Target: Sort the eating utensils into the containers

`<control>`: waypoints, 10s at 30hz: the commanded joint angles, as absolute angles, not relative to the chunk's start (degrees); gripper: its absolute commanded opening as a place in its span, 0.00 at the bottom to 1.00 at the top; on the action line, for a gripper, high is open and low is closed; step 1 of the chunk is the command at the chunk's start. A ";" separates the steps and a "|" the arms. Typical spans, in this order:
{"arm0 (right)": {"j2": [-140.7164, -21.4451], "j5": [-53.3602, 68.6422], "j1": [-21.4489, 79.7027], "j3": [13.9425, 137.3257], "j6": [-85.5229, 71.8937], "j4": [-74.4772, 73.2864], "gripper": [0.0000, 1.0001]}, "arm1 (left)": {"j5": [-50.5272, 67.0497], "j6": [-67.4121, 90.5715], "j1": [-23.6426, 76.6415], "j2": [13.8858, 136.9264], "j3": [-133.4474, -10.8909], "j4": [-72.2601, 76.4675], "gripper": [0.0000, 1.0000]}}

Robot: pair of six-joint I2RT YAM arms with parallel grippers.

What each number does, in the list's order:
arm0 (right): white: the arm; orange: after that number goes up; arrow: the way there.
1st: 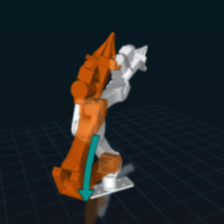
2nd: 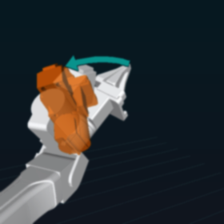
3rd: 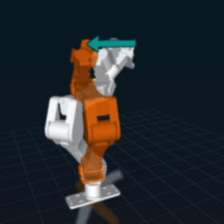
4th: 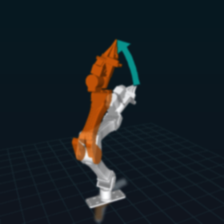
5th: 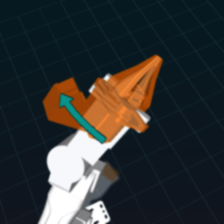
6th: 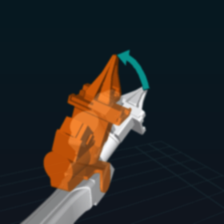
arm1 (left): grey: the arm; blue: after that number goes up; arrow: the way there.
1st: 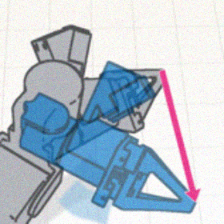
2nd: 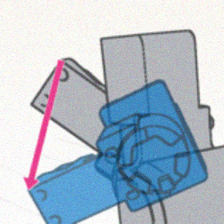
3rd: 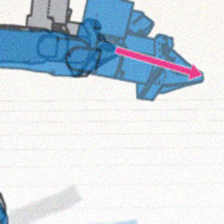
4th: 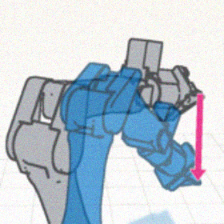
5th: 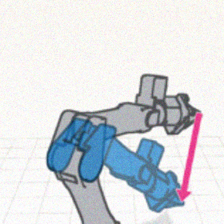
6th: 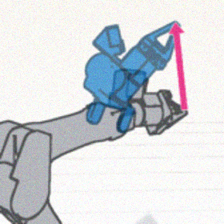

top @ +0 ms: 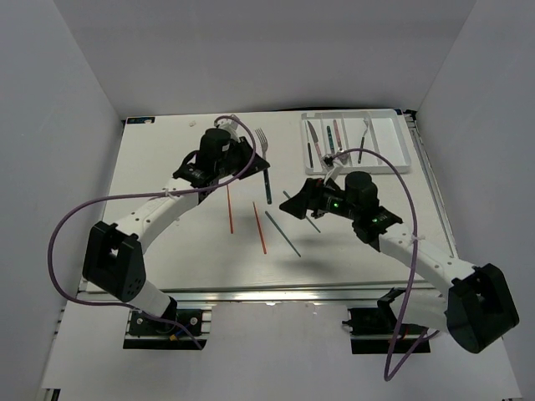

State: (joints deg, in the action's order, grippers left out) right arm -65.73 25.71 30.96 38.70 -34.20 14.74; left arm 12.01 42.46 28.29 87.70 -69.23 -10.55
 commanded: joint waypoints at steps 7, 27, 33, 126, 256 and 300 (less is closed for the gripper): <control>-75.66 11.87 35.86 52.45 -29.53 15.56 0.88 | 17.66 50.54 32.52 87.54 -68.82 -1.85 0.00; -91.56 -4.02 17.77 74.04 -11.35 -10.53 0.00 | -38.58 31.24 33.05 74.99 -78.52 -37.01 0.98; -114.31 -8.44 9.50 99.28 -6.07 -24.86 0.00 | -43.05 24.44 33.05 68.47 -64.18 -36.21 0.98; -130.51 -27.38 21.19 124.10 17.99 -28.28 0.00 | -40.08 24.43 32.96 57.84 -50.54 -37.71 0.98; -144.67 -31.29 6.95 124.90 34.63 7.03 0.00 | -38.67 24.79 32.87 59.76 -49.39 -37.53 0.98; -109.06 -16.00 57.21 74.71 -27.51 -25.31 0.44 | -45.35 26.98 32.70 56.51 -50.19 -39.11 0.98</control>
State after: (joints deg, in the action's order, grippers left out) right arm -107.55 -18.63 55.35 74.41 -25.36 -23.73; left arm -46.04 27.29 32.80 57.47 -49.34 -39.44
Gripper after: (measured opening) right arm 0.444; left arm 0.980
